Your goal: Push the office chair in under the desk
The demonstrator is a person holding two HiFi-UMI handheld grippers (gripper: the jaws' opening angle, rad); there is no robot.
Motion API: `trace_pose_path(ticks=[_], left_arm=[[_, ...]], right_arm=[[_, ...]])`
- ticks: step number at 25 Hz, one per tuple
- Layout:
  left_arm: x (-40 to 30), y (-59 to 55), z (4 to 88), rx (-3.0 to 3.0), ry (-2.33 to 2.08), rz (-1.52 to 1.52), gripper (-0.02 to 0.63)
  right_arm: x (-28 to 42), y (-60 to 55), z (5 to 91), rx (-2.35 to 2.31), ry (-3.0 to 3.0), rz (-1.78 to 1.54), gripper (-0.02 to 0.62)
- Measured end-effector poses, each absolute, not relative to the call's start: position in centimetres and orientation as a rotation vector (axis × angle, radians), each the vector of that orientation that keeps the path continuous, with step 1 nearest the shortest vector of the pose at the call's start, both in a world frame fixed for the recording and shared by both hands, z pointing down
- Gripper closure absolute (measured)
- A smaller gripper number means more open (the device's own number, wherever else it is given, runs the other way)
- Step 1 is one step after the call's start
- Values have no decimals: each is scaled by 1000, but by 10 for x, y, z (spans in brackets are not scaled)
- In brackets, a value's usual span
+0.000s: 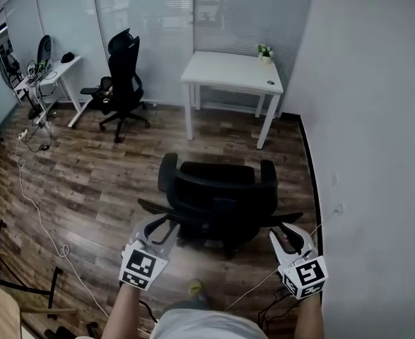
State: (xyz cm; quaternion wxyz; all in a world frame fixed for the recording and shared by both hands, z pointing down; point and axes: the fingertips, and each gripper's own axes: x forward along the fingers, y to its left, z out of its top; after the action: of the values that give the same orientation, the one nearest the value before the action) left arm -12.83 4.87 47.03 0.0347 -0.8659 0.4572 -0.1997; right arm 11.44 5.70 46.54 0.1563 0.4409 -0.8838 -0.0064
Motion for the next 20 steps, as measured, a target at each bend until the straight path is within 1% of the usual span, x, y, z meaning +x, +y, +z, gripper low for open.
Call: trace_pose_path(ticks=[9, 11, 13, 16, 20], left_arm=[[-113, 33, 494, -2541, 927, -966, 477], [-115, 33, 500, -2501, 871, -1028, 477], [-116, 34, 506, -2455, 815, -1094, 470], [-118, 33, 510, -2379, 738, -1190, 457], [-117, 25, 516, -2301, 668, -1279, 456]], right_arm=[[89, 42, 488, 972, -2210, -315, 503], [87, 42, 493, 936, -2161, -347, 490], [86, 44, 499, 902, -2117, -364, 463], [84, 41, 500, 868, -2063, -393, 460], [89, 32, 505, 830, -1991, -426, 460]])
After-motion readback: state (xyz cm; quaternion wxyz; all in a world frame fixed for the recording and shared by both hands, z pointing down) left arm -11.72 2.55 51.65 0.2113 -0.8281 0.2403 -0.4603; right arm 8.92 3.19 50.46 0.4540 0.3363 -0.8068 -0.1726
